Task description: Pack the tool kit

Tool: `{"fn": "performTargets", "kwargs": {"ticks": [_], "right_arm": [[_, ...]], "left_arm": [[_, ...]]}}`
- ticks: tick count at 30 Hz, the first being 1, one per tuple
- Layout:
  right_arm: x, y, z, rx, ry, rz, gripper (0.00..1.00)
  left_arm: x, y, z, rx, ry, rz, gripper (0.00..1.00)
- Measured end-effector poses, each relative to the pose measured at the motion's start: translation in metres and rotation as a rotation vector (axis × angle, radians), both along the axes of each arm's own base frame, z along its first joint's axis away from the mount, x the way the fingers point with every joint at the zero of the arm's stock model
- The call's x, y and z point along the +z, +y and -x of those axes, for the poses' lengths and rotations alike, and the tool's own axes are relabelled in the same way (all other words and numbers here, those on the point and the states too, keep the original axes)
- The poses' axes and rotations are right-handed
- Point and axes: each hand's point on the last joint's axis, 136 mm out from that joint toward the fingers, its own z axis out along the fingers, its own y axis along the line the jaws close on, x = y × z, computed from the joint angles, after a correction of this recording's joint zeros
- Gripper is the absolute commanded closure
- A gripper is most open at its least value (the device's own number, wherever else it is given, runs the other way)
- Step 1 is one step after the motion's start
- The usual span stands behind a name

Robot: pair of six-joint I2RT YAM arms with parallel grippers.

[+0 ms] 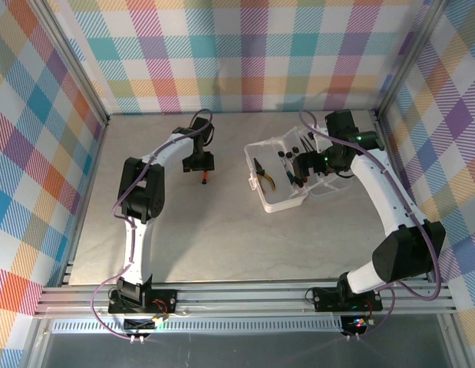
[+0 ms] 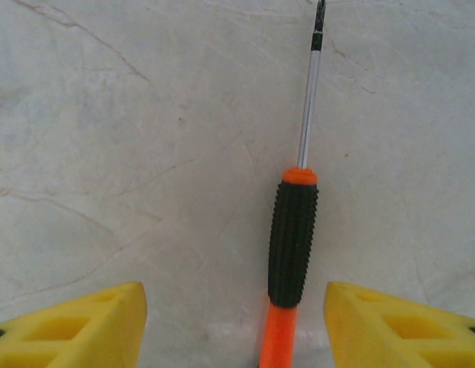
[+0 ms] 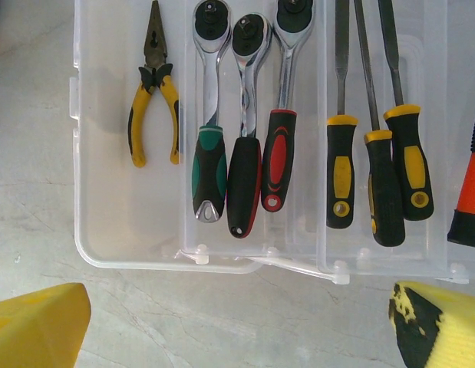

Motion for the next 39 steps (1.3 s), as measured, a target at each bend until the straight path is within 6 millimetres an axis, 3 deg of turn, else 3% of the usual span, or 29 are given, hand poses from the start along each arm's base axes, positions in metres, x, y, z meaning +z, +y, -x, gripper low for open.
{"fn": "performTargets", "kwargs": {"ticks": [5,18,24,28,30,33,39], "right_arm": [[0.0,0.001,0.0,0.0,0.001,-0.001,0.01],[0.0,0.004,0.001,0.008,0.004,-0.008,0.01],[0.0,0.008,0.002,0.018,0.008,-0.028,0.01],[0.002,0.013,0.004,0.031,0.017,-0.061,0.01],[0.002,0.016,0.005,0.036,0.021,-0.079,0.01],[0.004,0.022,0.007,0.044,0.029,-0.111,0.01],[0.013,0.052,0.012,0.104,0.034,-0.233,0.01]], "left_arm": [[-0.014,-0.001,-0.003,-0.001,0.023,-0.005,0.51],[-0.013,0.001,-0.002,0.006,0.021,0.005,1.0],[-0.011,-0.003,0.003,-0.003,0.007,0.041,1.0],[-0.006,-0.012,0.02,-0.021,0.044,0.107,1.0],[0.004,-0.019,0.025,-0.033,0.046,0.153,1.0],[0.035,-0.033,0.028,-0.049,0.013,0.252,1.0],[0.126,-0.067,0.034,-0.086,-0.13,0.513,1.0]]}}
